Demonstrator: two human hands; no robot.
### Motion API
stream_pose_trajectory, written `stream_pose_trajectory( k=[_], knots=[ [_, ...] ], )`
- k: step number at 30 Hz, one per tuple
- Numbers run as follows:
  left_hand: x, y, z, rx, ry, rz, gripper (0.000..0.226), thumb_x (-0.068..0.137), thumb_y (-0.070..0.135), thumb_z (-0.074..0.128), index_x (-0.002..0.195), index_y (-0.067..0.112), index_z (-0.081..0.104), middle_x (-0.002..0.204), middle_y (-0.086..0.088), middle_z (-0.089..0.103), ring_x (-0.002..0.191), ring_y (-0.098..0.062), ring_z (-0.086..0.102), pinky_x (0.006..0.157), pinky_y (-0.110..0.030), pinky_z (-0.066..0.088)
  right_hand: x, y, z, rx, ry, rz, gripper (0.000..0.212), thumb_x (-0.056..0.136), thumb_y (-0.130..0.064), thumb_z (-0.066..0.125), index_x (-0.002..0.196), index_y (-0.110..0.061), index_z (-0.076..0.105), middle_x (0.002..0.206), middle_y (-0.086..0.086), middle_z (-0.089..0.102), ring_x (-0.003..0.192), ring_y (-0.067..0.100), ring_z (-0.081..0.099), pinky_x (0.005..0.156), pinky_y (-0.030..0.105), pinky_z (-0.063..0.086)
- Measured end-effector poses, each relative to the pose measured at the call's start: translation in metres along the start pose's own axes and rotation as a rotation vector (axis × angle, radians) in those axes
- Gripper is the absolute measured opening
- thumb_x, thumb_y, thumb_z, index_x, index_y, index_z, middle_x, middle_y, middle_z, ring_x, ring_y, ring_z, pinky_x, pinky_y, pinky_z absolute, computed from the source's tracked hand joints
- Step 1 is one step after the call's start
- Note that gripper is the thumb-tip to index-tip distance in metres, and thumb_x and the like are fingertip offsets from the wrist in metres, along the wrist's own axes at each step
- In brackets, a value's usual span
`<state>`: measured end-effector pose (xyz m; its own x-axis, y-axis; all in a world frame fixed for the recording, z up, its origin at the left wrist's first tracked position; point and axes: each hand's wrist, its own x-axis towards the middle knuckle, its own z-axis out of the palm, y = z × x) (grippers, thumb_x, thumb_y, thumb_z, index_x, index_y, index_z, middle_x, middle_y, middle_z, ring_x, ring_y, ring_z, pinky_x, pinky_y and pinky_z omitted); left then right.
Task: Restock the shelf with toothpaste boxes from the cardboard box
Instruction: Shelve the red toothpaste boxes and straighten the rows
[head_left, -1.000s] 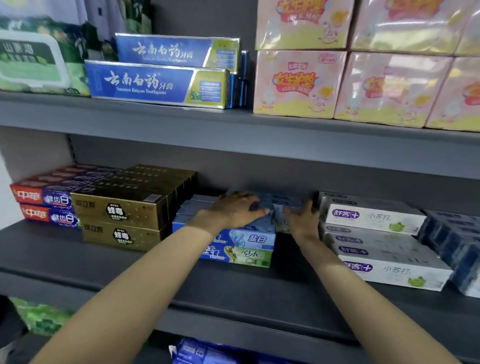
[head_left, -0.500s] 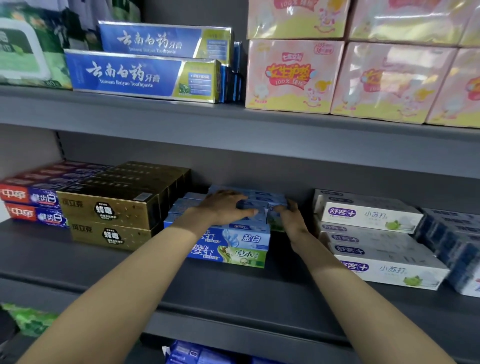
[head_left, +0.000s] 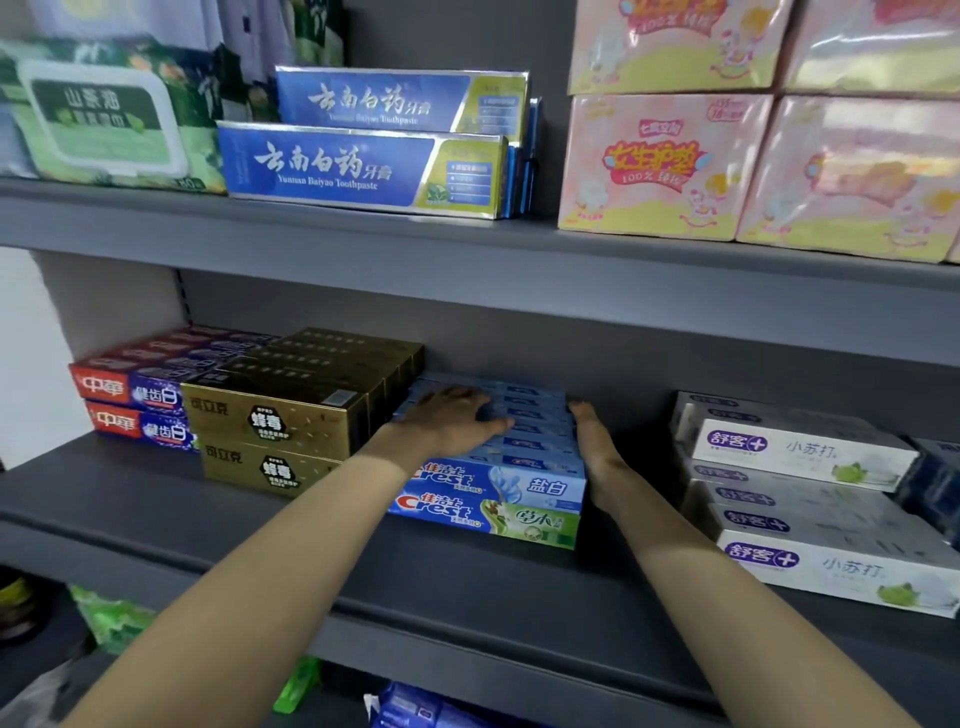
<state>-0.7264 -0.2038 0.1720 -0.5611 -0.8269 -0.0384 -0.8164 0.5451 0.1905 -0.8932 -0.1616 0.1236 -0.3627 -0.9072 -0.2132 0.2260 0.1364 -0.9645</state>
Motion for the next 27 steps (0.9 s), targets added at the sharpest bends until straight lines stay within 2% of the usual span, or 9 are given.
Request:
stream_pose_trajectory(
  k=[5, 10, 12, 15, 18, 23, 25, 27],
  knots=[
    [0.002, -0.004, 0.001, -0.029, 0.025, 0.046, 0.061, 0.096, 0.055, 0.031, 0.148, 0.023, 0.026, 0.157, 0.000, 0.021, 0.143, -0.020, 0.020, 0.115, -0.033, 0.018, -0.003, 0.004, 0.002, 0.102, -0.023, 0.013, 0.046, 0.098, -0.041, 0.028, 0.087, -0.010, 0.060, 0.082, 0.015, 0.063, 0.066, 0.027, 0.059, 0.062, 0.033, 0.050],
    [-0.017, 0.009, -0.004, -0.050, 0.190, 0.194, 0.050, 0.099, 0.046, 0.033, 0.141, 0.020, 0.041, 0.152, -0.001, 0.033, 0.138, -0.020, 0.031, 0.112, -0.032, 0.024, -0.009, 0.002, 0.005, 0.123, 0.007, 0.048, 0.057, 0.097, -0.056, 0.026, 0.092, -0.010, 0.060, 0.087, 0.017, 0.065, 0.068, 0.028, 0.063, 0.068, 0.037, 0.052],
    [-0.029, 0.011, -0.001, -0.011, 0.136, 0.260, 0.058, 0.095, 0.055, 0.035, 0.144, 0.023, 0.037, 0.154, 0.003, 0.028, 0.141, -0.016, 0.025, 0.114, -0.031, 0.017, -0.012, 0.005, 0.002, 0.166, 0.006, 0.056, 0.064, 0.094, -0.060, 0.026, 0.100, -0.008, 0.063, 0.093, 0.020, 0.067, 0.074, 0.031, 0.066, 0.073, 0.039, 0.054],
    [-0.038, 0.005, 0.011, 0.081, 0.025, 0.301, 0.084, 0.082, 0.071, 0.043, 0.150, 0.028, 0.019, 0.158, 0.006, 0.015, 0.144, -0.014, 0.014, 0.116, -0.035, 0.011, -0.016, 0.016, -0.003, 0.176, -0.022, 0.004, 0.068, 0.094, -0.062, 0.027, 0.117, -0.008, 0.062, 0.109, 0.021, 0.067, 0.097, 0.035, 0.066, 0.091, 0.045, 0.051],
    [-0.034, 0.000, 0.021, 0.167, 0.065, 0.305, 0.096, 0.075, 0.072, 0.053, 0.150, 0.031, 0.010, 0.159, 0.006, 0.008, 0.145, -0.018, 0.011, 0.118, -0.041, 0.010, -0.023, 0.024, 0.000, 0.188, -0.035, -0.019, 0.066, 0.095, -0.059, 0.027, 0.116, -0.008, 0.062, 0.109, 0.021, 0.067, 0.092, 0.034, 0.066, 0.084, 0.040, 0.054],
    [-0.033, -0.005, 0.017, 0.172, 0.032, 0.326, 0.095, 0.077, 0.062, 0.060, 0.150, 0.031, 0.008, 0.159, 0.005, 0.005, 0.146, -0.018, 0.007, 0.119, -0.041, 0.007, -0.034, 0.020, 0.019, 0.229, 0.019, -0.016, 0.060, 0.095, -0.058, 0.029, 0.118, -0.013, 0.061, 0.108, 0.018, 0.068, 0.083, 0.031, 0.067, 0.070, 0.034, 0.057],
    [-0.032, -0.009, 0.013, 0.157, 0.016, 0.336, 0.095, 0.078, 0.059, 0.062, 0.151, 0.030, 0.009, 0.159, 0.004, 0.005, 0.146, -0.017, 0.006, 0.119, -0.039, 0.007, -0.034, 0.021, 0.025, 0.230, 0.063, -0.020, 0.056, 0.094, -0.057, 0.031, 0.123, -0.017, 0.057, 0.110, 0.016, 0.067, 0.086, 0.031, 0.068, 0.063, 0.032, 0.057],
    [-0.032, -0.012, 0.012, 0.139, 0.010, 0.342, 0.095, 0.078, 0.057, 0.063, 0.151, 0.030, 0.009, 0.159, 0.004, 0.004, 0.146, -0.015, 0.006, 0.117, -0.036, 0.006, -0.033, 0.023, 0.028, 0.225, 0.099, -0.027, 0.054, 0.095, -0.055, 0.032, 0.125, -0.018, 0.056, 0.111, 0.016, 0.067, 0.089, 0.033, 0.068, 0.063, 0.033, 0.057]
  ],
)
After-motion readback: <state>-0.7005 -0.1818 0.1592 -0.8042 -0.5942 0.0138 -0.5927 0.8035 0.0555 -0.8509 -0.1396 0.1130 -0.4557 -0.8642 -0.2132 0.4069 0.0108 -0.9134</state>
